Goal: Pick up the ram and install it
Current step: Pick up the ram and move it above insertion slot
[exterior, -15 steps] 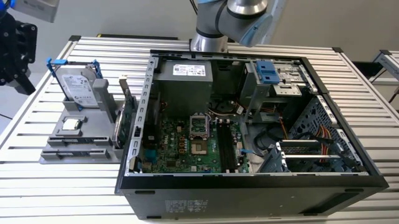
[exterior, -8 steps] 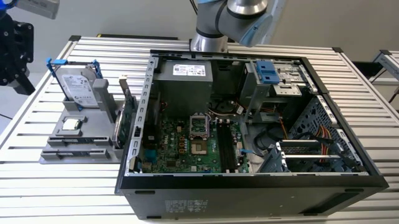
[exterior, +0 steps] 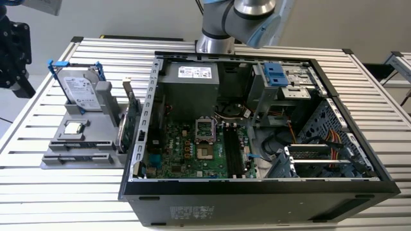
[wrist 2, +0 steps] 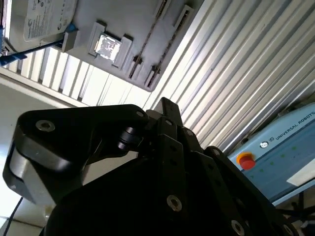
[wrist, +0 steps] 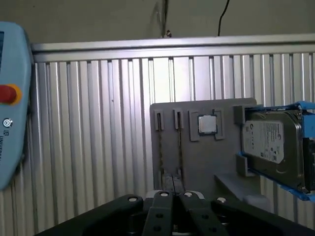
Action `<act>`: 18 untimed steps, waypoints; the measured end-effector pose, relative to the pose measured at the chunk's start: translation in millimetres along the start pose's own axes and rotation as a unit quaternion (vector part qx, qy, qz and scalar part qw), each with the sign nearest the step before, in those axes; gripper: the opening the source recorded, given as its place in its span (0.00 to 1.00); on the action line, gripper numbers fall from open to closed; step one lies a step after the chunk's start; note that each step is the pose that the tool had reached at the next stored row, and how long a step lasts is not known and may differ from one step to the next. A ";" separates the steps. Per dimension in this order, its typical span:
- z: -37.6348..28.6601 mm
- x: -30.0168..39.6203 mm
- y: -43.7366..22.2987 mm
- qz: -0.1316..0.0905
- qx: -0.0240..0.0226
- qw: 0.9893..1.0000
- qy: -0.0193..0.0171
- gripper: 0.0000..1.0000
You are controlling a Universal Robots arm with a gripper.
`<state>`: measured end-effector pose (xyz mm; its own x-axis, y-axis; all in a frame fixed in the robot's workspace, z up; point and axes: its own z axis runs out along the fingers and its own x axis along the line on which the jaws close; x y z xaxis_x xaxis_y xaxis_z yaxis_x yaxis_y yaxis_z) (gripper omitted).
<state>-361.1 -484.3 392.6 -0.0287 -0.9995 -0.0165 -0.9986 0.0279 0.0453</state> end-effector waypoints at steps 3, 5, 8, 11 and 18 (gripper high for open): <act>0.0 0.0 0.0 -0.028 0.000 1.000 0.001 0.00; 0.0 0.0 0.0 -0.046 -0.001 0.999 0.002 0.00; 0.0 0.0 0.0 -0.073 -0.001 0.997 0.003 0.00; 0.0 0.0 0.0 -0.099 -0.002 0.995 0.005 0.00; 0.0 0.0 0.0 -0.114 -0.002 0.993 0.005 0.00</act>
<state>-361.1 -484.3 392.6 0.1992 -0.9798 -0.0165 -0.9788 -0.1997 0.0454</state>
